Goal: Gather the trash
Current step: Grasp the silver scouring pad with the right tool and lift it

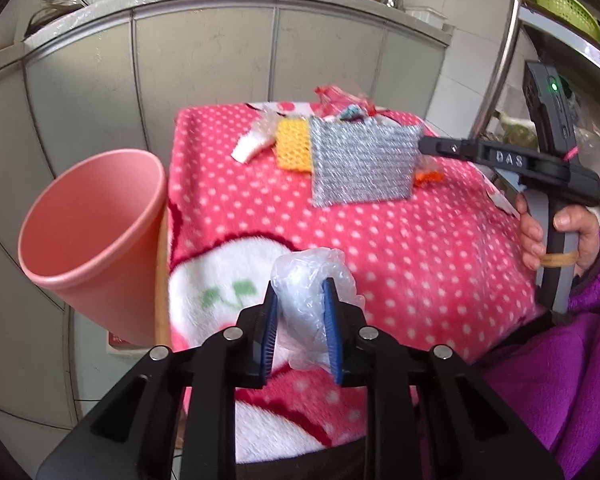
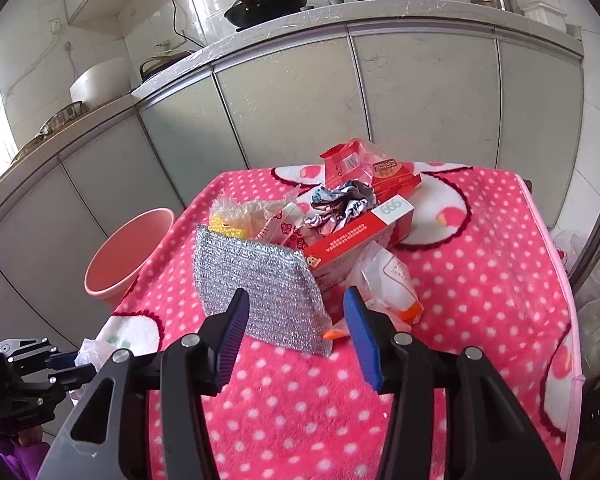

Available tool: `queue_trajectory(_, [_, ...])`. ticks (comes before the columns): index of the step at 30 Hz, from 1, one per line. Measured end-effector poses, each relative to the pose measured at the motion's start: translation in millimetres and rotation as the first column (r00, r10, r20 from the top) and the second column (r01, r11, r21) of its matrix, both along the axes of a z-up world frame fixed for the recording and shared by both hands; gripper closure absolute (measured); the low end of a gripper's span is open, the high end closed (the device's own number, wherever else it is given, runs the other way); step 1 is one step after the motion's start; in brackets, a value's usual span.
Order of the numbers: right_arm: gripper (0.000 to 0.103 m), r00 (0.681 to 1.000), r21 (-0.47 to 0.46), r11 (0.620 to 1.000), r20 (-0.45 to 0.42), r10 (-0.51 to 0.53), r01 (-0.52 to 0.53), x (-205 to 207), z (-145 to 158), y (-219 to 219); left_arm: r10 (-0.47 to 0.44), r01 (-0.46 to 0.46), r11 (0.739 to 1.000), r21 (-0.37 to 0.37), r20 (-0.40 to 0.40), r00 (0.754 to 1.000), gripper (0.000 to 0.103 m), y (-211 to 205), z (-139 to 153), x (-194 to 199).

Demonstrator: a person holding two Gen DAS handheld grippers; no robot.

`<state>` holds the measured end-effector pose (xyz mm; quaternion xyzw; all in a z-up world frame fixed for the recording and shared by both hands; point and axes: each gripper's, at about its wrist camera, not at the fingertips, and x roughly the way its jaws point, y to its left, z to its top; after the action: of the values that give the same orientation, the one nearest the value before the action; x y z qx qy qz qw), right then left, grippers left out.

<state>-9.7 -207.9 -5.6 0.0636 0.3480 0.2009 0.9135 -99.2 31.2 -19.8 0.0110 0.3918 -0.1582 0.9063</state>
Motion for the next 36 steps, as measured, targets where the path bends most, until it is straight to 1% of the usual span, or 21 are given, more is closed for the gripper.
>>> queue_trajectory(5, [0.054, 0.999, -0.027, 1.000, 0.034, 0.003, -0.002, 4.8, 4.6, 8.2, 0.063, -0.062, 0.998, -0.026, 0.030, 0.998, 0.082, 6.7, 11.9, 20.7])
queue_trajectory(9, [0.054, 0.999, -0.034, 0.999, 0.032, -0.013, 0.014, 12.5, 4.0, 12.1, 0.124, -0.124, 0.992, 0.004, 0.031, 0.992, 0.082, 10.0, 13.0, 42.5])
queue_trajectory(10, [0.055, 1.000, -0.033, 0.999, 0.024, -0.013, 0.014, 14.7, 3.6, 12.7, 0.133, -0.133, 0.991, -0.005, 0.027, 0.991, 0.082, 11.8, 13.6, 47.2])
queue_trajectory(11, [0.055, 1.000, -0.032, 0.999, 0.017, -0.012, 0.012, 16.4, 3.3, 13.1, 0.144, -0.144, 0.989, -0.028, 0.020, 0.989, 0.082, 14.9, 14.8, 53.2])
queue_trajectory(14, [0.071, 1.000, -0.040, 0.999, -0.005, 0.003, -0.003, 18.2, 1.4, 16.4, 0.178, -0.178, 0.981, -0.075, -0.008, 0.984, 0.082, 20.8, 15.2, 67.6])
queue_trajectory(15, [0.083, 1.000, -0.049, 0.999, -0.009, 0.007, -0.007, 17.4, 0.7, 17.6, 0.189, -0.190, 0.978, -0.085, -0.020, 0.982, 0.082, 21.5, 14.0, 71.4])
queue_trajectory(16, [0.092, 1.000, -0.064, 0.998, -0.013, 0.011, -0.012, 15.6, 0.4, 18.9, 0.197, -0.199, 0.976, -0.093, -0.029, 0.980, 0.082, 21.5, 12.5, 74.3])
queue_trajectory(19, [0.095, 0.999, -0.060, 0.997, -0.021, 0.043, -0.044, 6.6, 1.8, 18.7, 0.225, -0.230, 0.967, -0.105, -0.057, 0.973, 0.082, 17.5, 5.3, 79.9])
queue_trajectory(22, [0.095, 0.997, -0.056, 0.995, -0.028, 0.076, -0.078, -5.4, 4.1, 18.6, 0.264, -0.271, 0.957, -0.108, -0.069, 0.962, 0.082, 16.4, -2.4, 80.5])
queue_trajectory(27, [0.096, 0.990, -0.046, 0.990, -0.054, 0.133, -0.135, -24.0, 7.9, 21.9, 0.318, -0.323, 0.938, -0.121, -0.064, 0.946, 0.082, 22.6, -8.5, 76.9])
queue_trajectory(30, [0.095, 0.982, -0.062, 0.983, -0.083, 0.167, -0.173, -30.9, 5.7, 26.2, 0.325, -0.331, 0.934, -0.131, -0.070, 0.943, 0.082, 24.8, -10.6, 75.8])
queue_trajectory(31, [0.092, 0.979, -0.067, 0.980, -0.096, 0.181, -0.188, -33.6, 4.5, 27.9, 0.324, -0.331, 0.935, -0.131, -0.072, 0.943, 0.082, 24.7, -11.3, 75.9])
queue_trajectory(33, [0.091, 0.975, -0.075, 0.976, -0.107, 0.196, -0.204, -37.3, 3.4, 30.2, 0.321, -0.328, 0.936, -0.129, -0.075, 0.944, 0.082, 23.0, -13.0, 75.5])
queue_trajectory(35, [0.084, 0.973, -0.089, 0.973, -0.114, 0.203, -0.213, -40.1, 3.6, 31.7, 0.316, -0.323, 0.938, -0.125, -0.071, 0.946, 0.082, 20.4, -13.1, 74.7])
queue_trajectory(36, [0.073, 0.973, -0.097, 0.973, -0.113, 0.199, -0.210, -41.3, 4.4, 31.5, 0.314, -0.321, 0.939, -0.123, -0.068, 0.947, 0.082, 19.5, -12.9, 74.3])
